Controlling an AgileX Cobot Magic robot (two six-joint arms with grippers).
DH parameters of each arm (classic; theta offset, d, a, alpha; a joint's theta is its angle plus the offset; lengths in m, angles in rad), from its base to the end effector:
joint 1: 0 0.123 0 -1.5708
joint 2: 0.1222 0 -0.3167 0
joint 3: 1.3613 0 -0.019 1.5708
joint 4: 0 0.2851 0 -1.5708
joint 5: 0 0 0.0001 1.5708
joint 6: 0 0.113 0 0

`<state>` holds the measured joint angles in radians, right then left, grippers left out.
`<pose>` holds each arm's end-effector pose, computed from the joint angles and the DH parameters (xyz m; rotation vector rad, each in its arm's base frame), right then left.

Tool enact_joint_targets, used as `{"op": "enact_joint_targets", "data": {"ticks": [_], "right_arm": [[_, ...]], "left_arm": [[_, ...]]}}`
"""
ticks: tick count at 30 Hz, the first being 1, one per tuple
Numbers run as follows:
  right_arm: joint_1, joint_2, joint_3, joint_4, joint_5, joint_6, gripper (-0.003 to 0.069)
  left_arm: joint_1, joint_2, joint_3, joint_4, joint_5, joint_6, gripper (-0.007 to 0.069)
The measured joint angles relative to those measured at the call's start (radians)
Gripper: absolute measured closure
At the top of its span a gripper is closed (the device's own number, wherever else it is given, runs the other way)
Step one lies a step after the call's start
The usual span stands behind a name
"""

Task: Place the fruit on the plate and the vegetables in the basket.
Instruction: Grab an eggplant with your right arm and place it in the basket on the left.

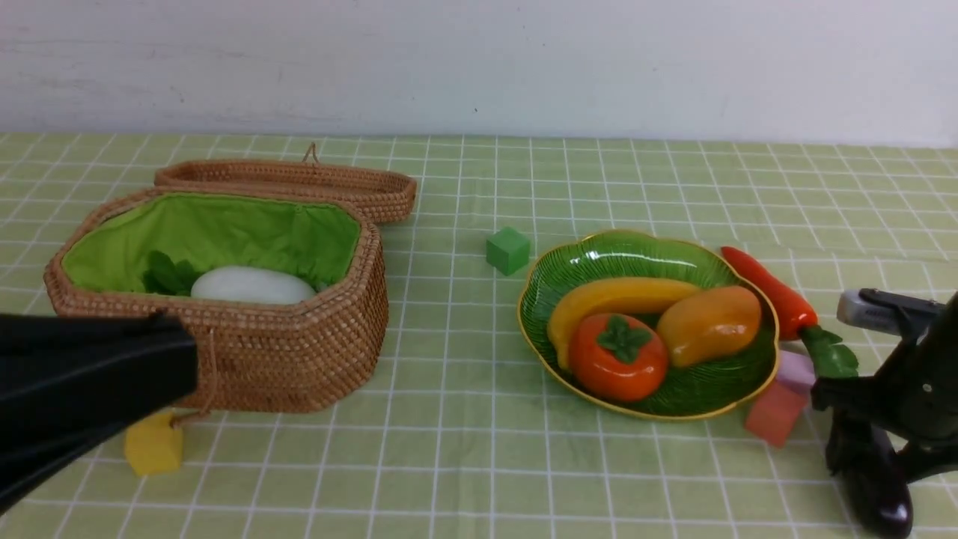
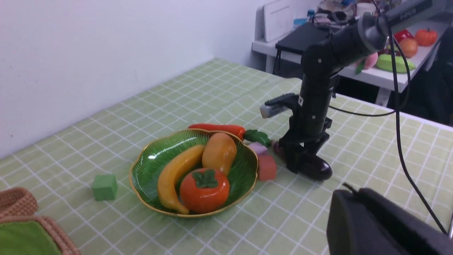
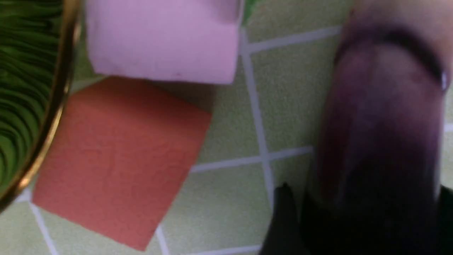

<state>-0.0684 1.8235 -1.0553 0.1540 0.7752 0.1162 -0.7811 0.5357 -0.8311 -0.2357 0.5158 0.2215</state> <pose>0.3629 -0.0127 0.1415 0.4349 2.9934 0.1767 0.0748 -0.0925 0.4271 0.7544 1.5639 -0.6666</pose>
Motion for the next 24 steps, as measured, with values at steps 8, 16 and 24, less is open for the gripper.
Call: {"op": "enact_joint_targets", "data": {"ticks": [8,16,24], "right_arm": [[-0.001,-0.004,-0.027,0.005,0.094,-0.047,0.0288],[0.142,-0.223,-0.187,0.016,0.36,0.015,0.0288],[0.556,-0.148,-0.63,0.067,0.145,-0.11,0.0288]], "left_arm": [[0.0,0.0,0.0,0.036,-0.001,-0.021,0.0634],[0.0,0.0,0.0,0.23,0.007,-0.146,0.0632],[0.0,-0.046,0.0,0.632,0.019,-0.478,0.0632]]}}
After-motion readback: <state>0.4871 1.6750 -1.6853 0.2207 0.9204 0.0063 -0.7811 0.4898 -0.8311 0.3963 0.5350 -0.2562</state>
